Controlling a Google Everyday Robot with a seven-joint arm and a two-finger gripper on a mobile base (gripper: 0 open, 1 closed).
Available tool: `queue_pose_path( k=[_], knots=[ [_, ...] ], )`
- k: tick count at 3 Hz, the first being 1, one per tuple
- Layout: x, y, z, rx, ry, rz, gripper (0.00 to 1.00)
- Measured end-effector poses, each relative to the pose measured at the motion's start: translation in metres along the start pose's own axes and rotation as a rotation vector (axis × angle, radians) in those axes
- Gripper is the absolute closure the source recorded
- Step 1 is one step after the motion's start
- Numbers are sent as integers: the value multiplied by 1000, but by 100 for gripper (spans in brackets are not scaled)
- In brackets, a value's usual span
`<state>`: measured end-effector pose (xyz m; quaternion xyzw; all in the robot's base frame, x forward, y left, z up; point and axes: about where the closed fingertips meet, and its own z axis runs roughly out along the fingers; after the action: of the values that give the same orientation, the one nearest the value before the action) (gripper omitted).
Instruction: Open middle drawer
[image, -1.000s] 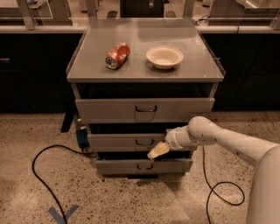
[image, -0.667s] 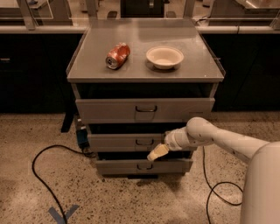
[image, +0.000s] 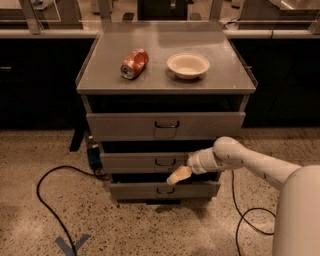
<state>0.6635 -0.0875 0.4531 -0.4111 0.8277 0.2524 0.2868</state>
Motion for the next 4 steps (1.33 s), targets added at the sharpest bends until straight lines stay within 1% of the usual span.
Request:
queue_pose_path(
  k=[1,2,3,4],
  knots=[
    [-4,-3,1,19,-1,-5,0],
    [-35,-21,11,43,-34,-36,0],
    [-50,-39,34,43,-37,-44,0],
    [-48,-38,34,43,-37,-44,0]
  ],
)
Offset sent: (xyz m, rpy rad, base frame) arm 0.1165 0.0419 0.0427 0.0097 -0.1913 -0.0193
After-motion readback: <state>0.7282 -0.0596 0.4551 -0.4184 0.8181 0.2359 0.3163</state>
